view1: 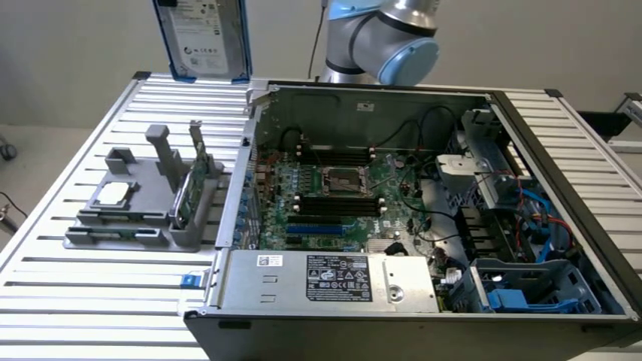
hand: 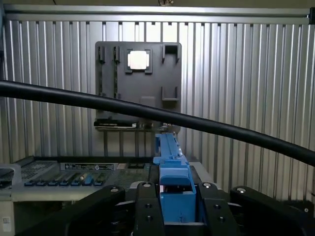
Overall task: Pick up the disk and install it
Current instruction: 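Pick up the disk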
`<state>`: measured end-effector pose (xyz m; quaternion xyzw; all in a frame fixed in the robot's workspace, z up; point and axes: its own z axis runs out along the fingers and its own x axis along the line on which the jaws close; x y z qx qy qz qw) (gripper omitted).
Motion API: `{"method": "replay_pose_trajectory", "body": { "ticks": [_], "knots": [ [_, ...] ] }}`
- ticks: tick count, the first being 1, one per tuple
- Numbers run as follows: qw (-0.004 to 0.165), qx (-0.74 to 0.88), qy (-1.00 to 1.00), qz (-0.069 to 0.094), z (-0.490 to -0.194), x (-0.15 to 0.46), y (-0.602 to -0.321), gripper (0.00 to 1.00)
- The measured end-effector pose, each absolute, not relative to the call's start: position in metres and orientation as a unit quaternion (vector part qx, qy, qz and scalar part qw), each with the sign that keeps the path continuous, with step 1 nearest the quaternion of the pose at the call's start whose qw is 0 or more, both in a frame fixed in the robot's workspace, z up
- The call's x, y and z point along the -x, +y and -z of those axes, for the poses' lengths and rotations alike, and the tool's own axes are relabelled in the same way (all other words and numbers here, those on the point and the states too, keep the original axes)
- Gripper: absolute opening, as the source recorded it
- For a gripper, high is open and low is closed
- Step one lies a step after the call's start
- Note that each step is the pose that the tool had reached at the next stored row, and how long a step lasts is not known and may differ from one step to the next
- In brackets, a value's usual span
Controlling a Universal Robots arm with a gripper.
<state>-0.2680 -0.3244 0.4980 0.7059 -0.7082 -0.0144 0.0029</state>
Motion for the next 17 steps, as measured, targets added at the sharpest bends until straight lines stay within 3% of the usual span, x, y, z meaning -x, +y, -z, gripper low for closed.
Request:
{"method": "replay_pose_trajectory", "body": {
  "ticks": [17],
  "knots": [
    [0.001, -0.706, -0.708, 0.016, -0.501, 0.190, -0.349, 0.33]
  ]
}}
